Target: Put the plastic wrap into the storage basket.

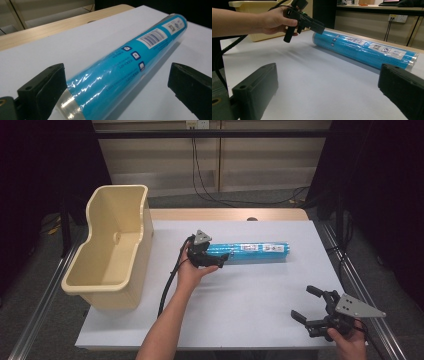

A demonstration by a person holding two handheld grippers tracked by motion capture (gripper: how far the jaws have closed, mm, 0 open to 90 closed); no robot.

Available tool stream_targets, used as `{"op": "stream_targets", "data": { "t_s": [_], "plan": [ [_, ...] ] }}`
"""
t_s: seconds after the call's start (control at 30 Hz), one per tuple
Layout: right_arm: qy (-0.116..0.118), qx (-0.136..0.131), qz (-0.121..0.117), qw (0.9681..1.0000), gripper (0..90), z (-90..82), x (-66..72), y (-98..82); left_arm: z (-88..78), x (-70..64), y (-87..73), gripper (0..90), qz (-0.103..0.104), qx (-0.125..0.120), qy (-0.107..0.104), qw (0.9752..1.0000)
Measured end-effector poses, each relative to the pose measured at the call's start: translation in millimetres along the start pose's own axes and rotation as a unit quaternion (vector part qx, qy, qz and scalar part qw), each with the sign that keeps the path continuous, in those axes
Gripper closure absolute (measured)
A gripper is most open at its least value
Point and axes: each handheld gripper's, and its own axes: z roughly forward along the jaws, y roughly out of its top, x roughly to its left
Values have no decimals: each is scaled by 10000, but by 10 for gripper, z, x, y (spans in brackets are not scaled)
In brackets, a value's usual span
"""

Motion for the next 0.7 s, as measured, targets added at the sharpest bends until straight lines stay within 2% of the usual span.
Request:
{"op": "stream_targets", "data": {
  "t_s": [0.07,0.17,0.3,0.47,0.57,0.7],
  "plan": [
    [13,8,21,10000,25,4,-1,-2,51,17,10,19,-7,49,-85,10000],
    [11,16,20,10000,25,4,-3,-2,127,46,5,19,136,179,-18,9997],
    [17,29,31,10000,25,-10,-15,-10,186,56,-18,22,194,240,-90,9995],
    [27,37,94,9999,25,-14,-41,-21,240,92,-72,46,507,272,-44,9983],
    [47,71,80,9999,25,-9,-42,-23,265,104,-81,64,555,262,-31,9981],
    [73,90,68,9999,25,-3,-47,-25,270,104,-60,75,532,378,-161,9977]
  ]
}}
